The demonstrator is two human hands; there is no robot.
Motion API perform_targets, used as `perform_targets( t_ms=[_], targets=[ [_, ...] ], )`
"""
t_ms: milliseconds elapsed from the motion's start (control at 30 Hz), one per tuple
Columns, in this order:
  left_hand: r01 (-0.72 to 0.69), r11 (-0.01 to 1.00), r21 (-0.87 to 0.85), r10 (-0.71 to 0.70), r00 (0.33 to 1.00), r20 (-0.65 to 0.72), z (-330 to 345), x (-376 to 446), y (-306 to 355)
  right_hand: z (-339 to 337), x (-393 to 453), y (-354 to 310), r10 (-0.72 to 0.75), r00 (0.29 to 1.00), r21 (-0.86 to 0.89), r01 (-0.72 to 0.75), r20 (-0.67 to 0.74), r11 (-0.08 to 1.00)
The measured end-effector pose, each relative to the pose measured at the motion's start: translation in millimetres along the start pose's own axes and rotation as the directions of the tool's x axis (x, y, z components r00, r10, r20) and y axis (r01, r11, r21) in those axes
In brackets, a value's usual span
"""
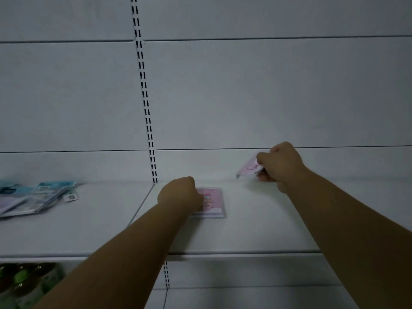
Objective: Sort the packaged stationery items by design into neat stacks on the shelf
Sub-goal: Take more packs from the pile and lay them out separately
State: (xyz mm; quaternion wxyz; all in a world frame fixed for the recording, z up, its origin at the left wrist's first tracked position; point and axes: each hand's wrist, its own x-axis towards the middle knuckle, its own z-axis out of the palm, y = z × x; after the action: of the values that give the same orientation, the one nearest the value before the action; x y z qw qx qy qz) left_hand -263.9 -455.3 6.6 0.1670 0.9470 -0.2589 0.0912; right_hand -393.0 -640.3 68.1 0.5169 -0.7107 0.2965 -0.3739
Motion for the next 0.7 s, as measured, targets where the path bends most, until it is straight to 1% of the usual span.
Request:
perform_targets(
  t_ms=[67, 133, 200, 300, 367, 433, 533, 633, 700],
  targets=[
    [-0.027, 0.999, 0.027, 0.027, 1.000, -0.012, -3, 3, 1, -1, 2, 5, -0.010, 1.000, -0.092, 0.007, -0.024, 0.996],
    [-0.080, 0.997, 0.015, 0.080, 0.995, -0.053, -5, 6, 5, -1, 2, 12, -0.021, 0.998, -0.174, 0.012, -0.051, 0.985],
    [-0.165, 0.986, -0.004, 0.163, 0.980, -0.117, -5, 6, 12, -1, -1, 18, 0.016, 0.999, -0.186, -0.024, -0.040, 0.982],
    [-0.299, 0.953, -0.052, 0.283, 0.938, -0.201, 0, 1, 27, 0, -6, 28, 0.122, 0.993, -0.209, -0.119, 0.003, 0.971],
    [-0.363, 0.928, -0.082, 0.338, 0.915, -0.221, 4, -2, 36, -5, -9, 35, 0.148, 0.989, -0.287, -0.139, 0.010, 0.948],
    [-0.404, 0.910, -0.093, 0.376, 0.899, -0.225, 9, -4, 43, -14, -12, 39, 0.142, 0.990, -0.380, -0.135, -0.008, 0.915],
    [-0.451, 0.887, -0.098, 0.422, 0.879, -0.222, 14, -9, 52, -32, -18, 41, 0.192, 0.981, -0.594, -0.136, 0.032, 0.793],
    [-0.465, 0.880, -0.096, 0.438, 0.873, -0.217, 18, -15, 60, -43, -22, 41, 0.299, 0.950, -0.685, -0.162, 0.085, 0.710],
    [-0.469, 0.879, -0.083, 0.444, 0.870, -0.217, 19, -18, 65, -47, -23, 39, 0.326, 0.940, -0.792, -0.121, 0.103, 0.599]
  ],
)
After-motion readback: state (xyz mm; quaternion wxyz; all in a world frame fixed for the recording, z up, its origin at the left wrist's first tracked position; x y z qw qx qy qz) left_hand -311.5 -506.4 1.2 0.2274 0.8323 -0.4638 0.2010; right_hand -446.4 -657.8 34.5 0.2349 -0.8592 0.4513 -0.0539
